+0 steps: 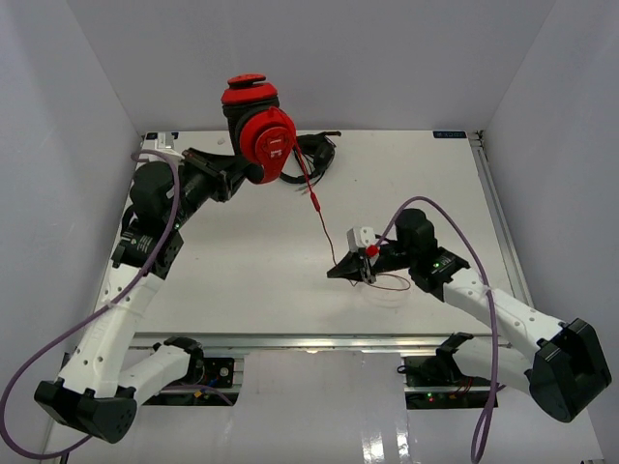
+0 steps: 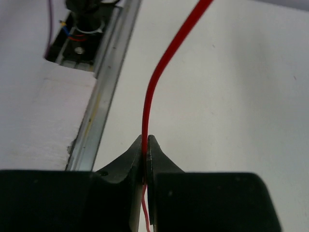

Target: Wrap the headphones

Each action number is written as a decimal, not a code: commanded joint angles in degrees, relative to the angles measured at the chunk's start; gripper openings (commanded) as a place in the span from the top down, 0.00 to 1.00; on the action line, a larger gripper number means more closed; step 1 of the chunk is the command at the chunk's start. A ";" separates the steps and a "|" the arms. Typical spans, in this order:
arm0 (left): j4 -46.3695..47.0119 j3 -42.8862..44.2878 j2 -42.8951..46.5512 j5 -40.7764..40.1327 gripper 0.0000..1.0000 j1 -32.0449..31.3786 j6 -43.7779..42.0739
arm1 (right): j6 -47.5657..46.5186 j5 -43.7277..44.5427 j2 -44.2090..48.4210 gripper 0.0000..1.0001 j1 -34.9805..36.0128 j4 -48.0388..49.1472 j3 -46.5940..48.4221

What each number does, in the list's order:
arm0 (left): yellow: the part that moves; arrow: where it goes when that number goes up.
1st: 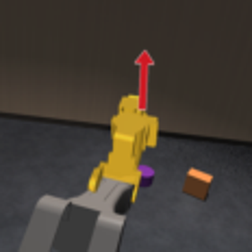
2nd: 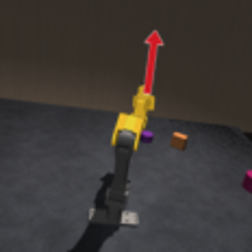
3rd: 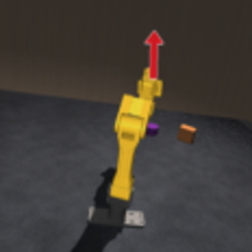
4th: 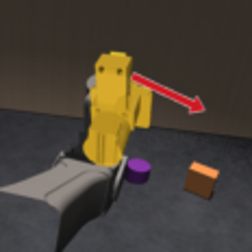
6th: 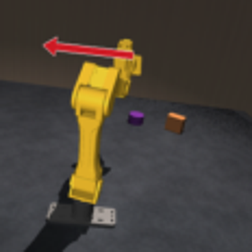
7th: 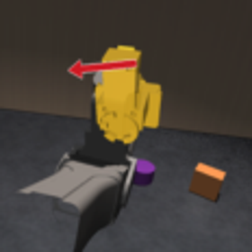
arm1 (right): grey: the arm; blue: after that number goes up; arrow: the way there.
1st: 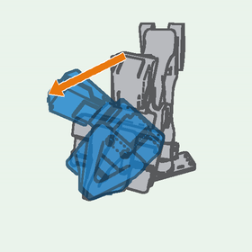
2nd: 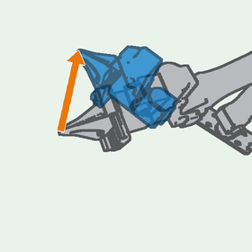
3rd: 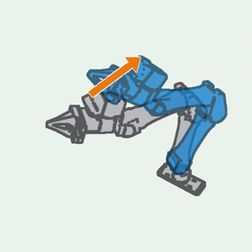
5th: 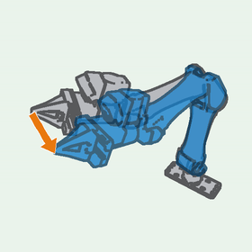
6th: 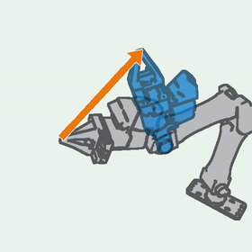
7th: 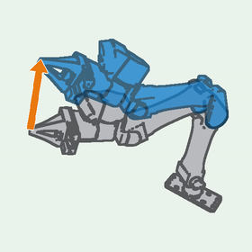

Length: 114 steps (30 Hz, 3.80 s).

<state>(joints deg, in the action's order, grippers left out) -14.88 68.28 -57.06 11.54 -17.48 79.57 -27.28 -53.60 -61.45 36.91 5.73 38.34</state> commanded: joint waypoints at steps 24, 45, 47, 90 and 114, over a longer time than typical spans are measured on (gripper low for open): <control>-7.25 -5.10 -14.53 -17.31 1.00 -13.55 -63.76 | -25.43 69.78 2.12 0.92 -0.19 -22.89 31.56; -2.82 -10.27 -16.49 -3.39 1.00 -16.77 -69.33 | -20.57 24.52 -0.37 0.92 -5.34 -41.15 45.14; -3.02 -10.27 -16.91 -3.04 1.00 -17.18 -69.90 | -20.18 23.63 -0.16 0.92 -5.34 -41.15 45.55; -2.26 -14.66 -16.28 4.22 1.00 -30.15 -71.51 | -14.16 26.18 1.80 0.92 -13.98 -24.01 30.12; 2.30 -10.51 -3.01 12.09 1.00 -30.24 -61.69 | -2.40 10.78 -1.11 0.92 -26.76 -16.22 16.22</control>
<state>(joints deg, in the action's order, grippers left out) -18.41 53.25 -63.94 18.17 -47.42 12.48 -34.71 -35.64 -61.93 11.63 -14.83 55.92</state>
